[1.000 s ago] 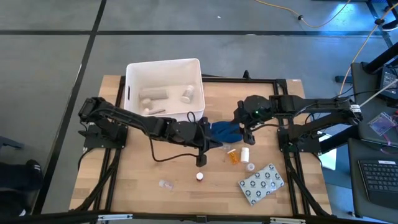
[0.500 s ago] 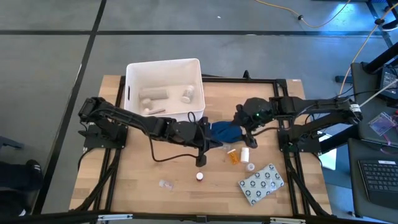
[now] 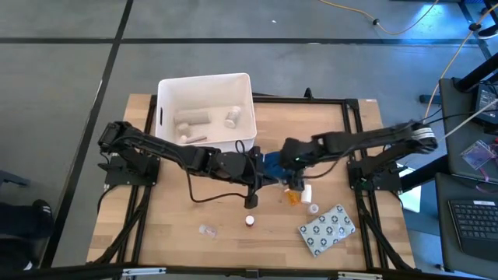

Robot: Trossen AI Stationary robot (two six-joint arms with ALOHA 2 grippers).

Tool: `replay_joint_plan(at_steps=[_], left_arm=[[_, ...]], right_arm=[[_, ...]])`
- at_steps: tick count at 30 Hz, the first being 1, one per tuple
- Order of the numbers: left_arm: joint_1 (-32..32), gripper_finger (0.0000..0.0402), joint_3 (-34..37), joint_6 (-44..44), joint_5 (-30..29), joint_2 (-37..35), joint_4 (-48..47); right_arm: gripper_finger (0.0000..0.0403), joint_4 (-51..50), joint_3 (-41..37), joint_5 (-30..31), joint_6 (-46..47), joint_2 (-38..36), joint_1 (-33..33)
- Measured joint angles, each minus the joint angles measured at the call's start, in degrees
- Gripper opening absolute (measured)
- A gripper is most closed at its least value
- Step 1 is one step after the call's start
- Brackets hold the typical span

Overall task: Pick & place medical supplies in basket/bin
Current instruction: Put the top transparent pill bottle into the white container

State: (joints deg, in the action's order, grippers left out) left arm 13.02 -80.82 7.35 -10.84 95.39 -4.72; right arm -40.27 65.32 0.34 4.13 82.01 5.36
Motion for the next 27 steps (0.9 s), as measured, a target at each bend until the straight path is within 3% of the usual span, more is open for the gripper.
replay_joint_plan(at_steps=[7, 14, 19, 23, 27], left_arm=[[0.42, 0.0002, -0.07, 2.14, 1.93, -1.71, -4.27], [3.04, 0.0002, -0.07, 13.46, 3.23, -7.35, -18.97], [5.43, 0.0002, -0.07, 22.29, -2.94, -11.03, -27.73], [7.31, 0.0004, -0.07, 22.74, -8.94, -12.33, -29.03], [8.25, 0.0003, -0.07, 22.49, -10.66, -12.43, -28.98]], right_arm=[[0.0291, -0.17, 0.00, 0.04, -0.16, 7.15, 0.25], [0.0291, 0.62, 0.00, 0.07, 0.06, 10.42, 1.50], [0.0291, 3.94, 0.00, 0.07, 1.47, 12.18, 2.76], [0.0291, 5.64, 0.00, 0.07, 1.58, 14.41, 3.22], [0.0291, 5.70, 0.00, 0.08, 1.61, 16.85, 3.22]])
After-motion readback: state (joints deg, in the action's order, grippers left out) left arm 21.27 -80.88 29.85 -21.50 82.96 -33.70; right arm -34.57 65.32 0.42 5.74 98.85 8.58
